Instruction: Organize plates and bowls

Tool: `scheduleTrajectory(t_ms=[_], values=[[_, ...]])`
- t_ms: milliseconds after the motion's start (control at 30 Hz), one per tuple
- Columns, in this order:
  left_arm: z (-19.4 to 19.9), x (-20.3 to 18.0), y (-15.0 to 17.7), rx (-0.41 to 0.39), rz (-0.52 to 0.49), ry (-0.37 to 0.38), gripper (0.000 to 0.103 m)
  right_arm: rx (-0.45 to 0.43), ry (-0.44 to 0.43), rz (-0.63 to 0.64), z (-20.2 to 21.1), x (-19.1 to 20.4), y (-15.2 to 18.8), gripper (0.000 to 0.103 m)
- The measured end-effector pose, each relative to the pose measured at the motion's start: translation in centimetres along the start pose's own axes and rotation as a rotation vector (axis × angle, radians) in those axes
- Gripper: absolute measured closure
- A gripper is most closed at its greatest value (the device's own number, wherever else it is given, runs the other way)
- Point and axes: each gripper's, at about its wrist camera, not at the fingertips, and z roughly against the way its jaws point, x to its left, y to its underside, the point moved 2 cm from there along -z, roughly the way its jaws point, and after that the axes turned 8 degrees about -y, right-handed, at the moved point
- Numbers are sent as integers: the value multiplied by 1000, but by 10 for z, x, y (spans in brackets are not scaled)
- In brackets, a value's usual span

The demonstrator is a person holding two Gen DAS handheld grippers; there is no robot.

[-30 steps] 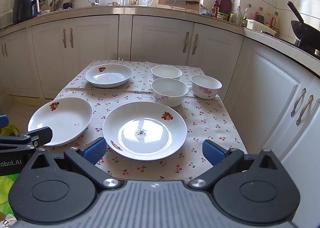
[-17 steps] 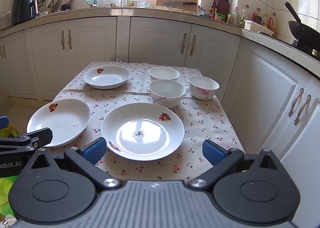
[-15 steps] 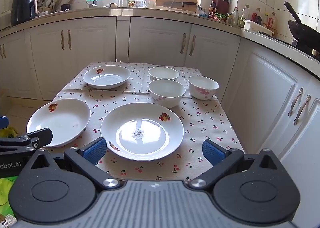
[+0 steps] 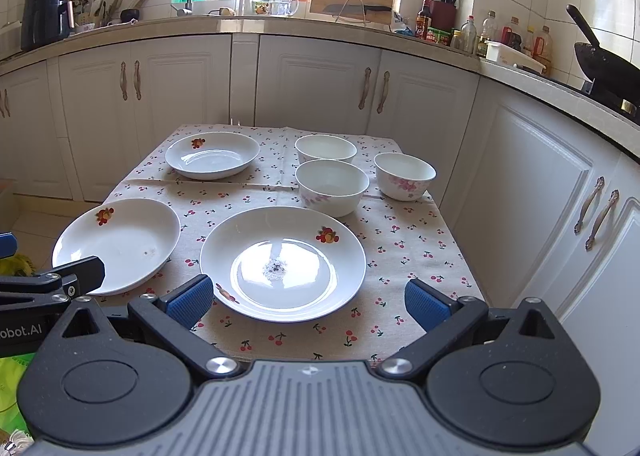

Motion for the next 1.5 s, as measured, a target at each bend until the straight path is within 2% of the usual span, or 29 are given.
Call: scheduleTrajectory(t_ms=[1500], values=[[5,2,-5,-9,6,13,1,-15,23,12,5,3,0,0]])
